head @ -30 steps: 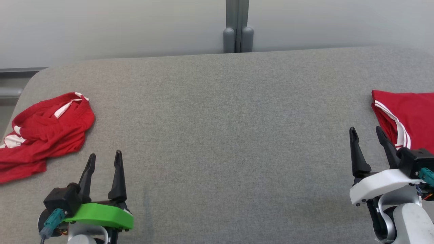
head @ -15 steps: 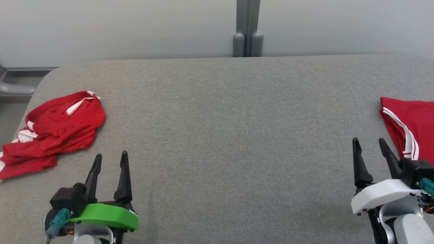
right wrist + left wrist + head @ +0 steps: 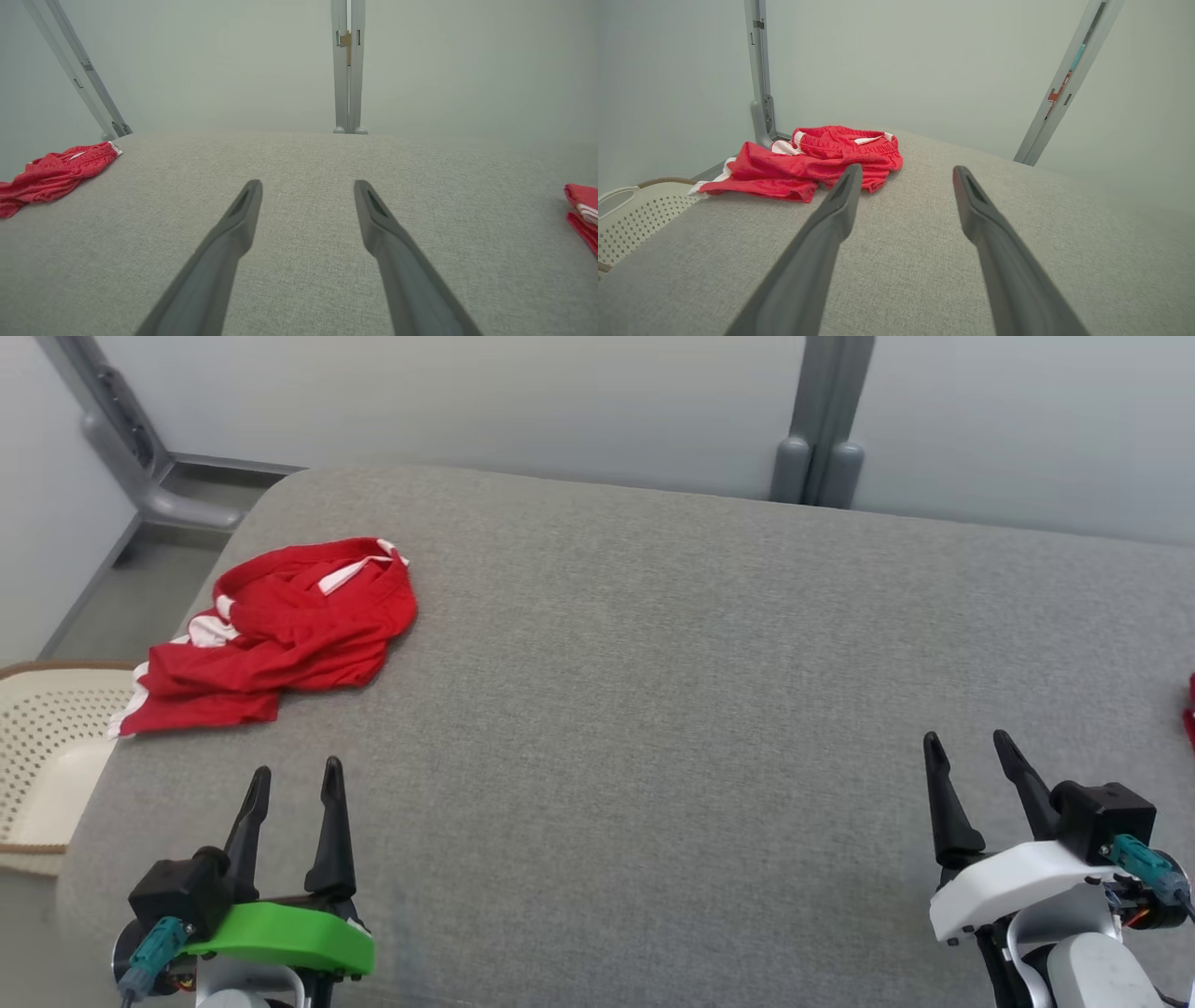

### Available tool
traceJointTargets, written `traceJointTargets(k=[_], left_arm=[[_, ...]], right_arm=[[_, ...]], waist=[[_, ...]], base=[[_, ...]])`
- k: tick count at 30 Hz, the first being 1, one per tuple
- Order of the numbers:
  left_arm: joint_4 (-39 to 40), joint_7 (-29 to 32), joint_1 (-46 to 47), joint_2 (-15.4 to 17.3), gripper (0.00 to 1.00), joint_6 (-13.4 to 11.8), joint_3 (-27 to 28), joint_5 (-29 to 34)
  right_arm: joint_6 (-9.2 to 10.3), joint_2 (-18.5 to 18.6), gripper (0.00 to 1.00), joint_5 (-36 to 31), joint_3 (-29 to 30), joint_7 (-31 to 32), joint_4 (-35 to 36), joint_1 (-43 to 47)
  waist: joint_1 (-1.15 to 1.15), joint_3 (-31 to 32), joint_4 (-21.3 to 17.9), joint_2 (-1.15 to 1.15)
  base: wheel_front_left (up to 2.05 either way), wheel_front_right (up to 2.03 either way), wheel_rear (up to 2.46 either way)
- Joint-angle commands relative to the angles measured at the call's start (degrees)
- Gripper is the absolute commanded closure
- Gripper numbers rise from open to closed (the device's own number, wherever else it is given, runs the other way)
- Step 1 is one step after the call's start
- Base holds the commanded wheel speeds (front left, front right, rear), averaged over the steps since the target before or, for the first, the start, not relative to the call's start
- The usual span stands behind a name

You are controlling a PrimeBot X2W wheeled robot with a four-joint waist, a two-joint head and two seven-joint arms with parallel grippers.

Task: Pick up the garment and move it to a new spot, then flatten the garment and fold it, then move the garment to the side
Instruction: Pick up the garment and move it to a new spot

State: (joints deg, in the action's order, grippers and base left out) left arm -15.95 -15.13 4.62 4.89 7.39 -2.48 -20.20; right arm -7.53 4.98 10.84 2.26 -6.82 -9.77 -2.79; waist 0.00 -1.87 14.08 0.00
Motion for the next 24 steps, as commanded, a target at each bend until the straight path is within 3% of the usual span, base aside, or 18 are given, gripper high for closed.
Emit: traceJointTargets(k=[1, 12, 24], left_arm=[[0.0, 0.0, -0.9, 0.2, 0.00, 0.1, 0.2, 0.2], [0.3, 0.0, -1.8, 0.4, 0.00, 0.2, 1.4, 0.4], [0.7, 0.0, -1.9, 0.4, 0.00, 0.2, 2.3, 0.4]], right_arm=[[0.09, 0.3, 0.00, 0.1, -0.2, -0.3, -0.2, -0.1], [0.09, 0.4, 0.00, 0.4, -2.7, 0.0, -0.7, -0.8], [0.09, 0.7, 0.00, 0.6, -4.0, -0.6, -1.5, -1.3]], waist=[[0.00, 0.1, 4.8, 0.00], [0.00, 0.1, 12.2, 0.00], [0.00, -0.3, 13.6, 0.00]], base=[[0.00, 0.00, 0.00], [0.00, 0.00, 0.00], [0.00, 0.00, 0.00]])
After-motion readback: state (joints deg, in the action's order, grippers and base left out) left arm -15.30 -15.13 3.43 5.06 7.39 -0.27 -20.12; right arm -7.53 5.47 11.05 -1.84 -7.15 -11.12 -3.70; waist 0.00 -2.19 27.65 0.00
